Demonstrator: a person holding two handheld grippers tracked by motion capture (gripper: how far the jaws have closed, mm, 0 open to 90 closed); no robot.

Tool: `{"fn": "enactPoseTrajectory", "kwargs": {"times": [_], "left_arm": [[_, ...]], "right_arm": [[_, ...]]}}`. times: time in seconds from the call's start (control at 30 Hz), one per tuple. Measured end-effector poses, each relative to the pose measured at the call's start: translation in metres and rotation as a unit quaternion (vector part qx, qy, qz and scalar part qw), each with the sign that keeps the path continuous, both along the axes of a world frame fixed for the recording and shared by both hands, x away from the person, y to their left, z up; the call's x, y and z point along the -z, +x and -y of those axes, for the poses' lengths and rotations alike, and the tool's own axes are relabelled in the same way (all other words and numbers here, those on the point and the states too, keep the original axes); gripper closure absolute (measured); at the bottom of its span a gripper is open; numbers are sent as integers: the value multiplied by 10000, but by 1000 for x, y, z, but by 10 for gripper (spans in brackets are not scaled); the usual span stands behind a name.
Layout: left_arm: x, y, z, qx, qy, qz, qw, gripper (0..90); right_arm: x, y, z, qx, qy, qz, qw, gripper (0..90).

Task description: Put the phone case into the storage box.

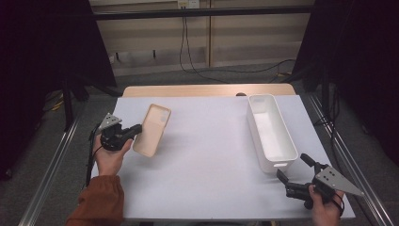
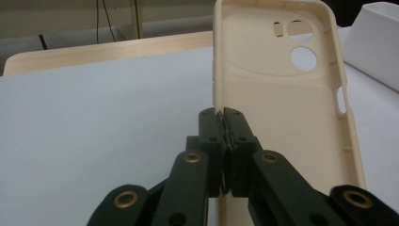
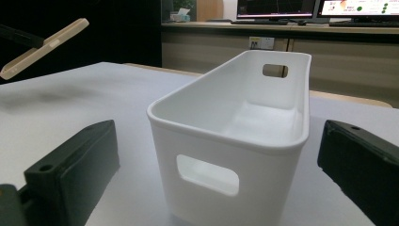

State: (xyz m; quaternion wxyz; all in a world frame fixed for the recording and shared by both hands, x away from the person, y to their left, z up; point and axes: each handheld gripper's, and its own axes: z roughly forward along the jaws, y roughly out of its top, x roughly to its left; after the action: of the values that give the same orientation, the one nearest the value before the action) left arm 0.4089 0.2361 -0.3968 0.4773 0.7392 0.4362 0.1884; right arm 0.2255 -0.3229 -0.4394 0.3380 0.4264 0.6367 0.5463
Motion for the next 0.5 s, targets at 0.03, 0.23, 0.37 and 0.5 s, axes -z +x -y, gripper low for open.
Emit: {"fn": "enactPoseTrajectory", "kwargs": {"times": [0.03, 0.23, 0.37, 0.5], "left_arm": [[-1, -2, 1, -7, 4, 24, 10000, 875], [0, -13, 6, 33, -96, 160, 9998, 875], [0, -18, 6, 67, -193, 117, 9997, 875], [-4, -24, 8, 142, -220, 234, 9994, 875]], "right_arm": [[0, 0, 0, 1, 6, 1, 10000, 0], [0, 0, 0, -9, 49, -11, 10000, 0], [0, -1, -1, -38, 57, -13, 10000, 0], [-1, -1, -2, -38, 110, 24, 9999, 0]]}}
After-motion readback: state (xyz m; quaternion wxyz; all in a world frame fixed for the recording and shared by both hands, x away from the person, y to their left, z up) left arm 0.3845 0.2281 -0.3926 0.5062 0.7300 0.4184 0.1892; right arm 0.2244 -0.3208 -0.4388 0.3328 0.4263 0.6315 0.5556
